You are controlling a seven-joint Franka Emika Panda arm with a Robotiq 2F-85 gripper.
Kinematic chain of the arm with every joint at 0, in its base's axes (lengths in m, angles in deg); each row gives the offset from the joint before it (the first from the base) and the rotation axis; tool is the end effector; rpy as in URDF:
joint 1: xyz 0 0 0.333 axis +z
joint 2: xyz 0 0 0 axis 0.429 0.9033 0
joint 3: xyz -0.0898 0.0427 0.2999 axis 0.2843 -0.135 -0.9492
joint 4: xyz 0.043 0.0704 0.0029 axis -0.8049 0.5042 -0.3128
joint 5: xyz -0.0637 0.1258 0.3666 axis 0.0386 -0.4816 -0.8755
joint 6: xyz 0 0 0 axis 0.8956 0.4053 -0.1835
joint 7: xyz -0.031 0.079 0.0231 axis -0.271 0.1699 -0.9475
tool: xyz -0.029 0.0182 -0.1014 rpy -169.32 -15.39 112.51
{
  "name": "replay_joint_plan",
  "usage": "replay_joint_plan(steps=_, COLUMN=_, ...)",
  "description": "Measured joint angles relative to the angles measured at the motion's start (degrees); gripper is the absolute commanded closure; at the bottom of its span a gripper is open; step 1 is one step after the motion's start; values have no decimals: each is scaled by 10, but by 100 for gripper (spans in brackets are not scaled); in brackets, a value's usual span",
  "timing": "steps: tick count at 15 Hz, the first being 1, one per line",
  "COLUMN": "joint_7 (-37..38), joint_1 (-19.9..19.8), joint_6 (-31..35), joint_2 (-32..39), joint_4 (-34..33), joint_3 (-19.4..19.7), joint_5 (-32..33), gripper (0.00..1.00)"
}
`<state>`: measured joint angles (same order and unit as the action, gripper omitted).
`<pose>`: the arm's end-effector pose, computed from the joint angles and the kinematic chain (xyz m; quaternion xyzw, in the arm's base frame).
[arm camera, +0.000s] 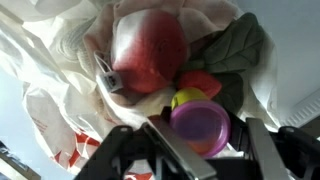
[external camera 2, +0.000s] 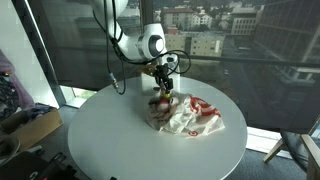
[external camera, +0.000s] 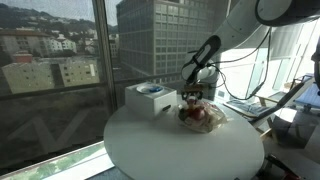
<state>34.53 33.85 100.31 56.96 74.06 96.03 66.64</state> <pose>0.6799 -0.0311 0.2109 0.9579 -0.2684 0.0723 0.0719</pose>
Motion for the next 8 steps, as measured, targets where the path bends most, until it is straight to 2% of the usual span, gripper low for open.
replay_joint_plan(steps=4, joint_7=15, joint_1=1, joint_6=47, joint_2=-4, joint_4=16, joint_3=16, joint_5=1, gripper=75)
replay_joint_plan(steps=8, joint_7=24, joint_1=3, joint_6=55, joint_2=0, joint_4=27, joint_3=28, joint_5=3, gripper=75)
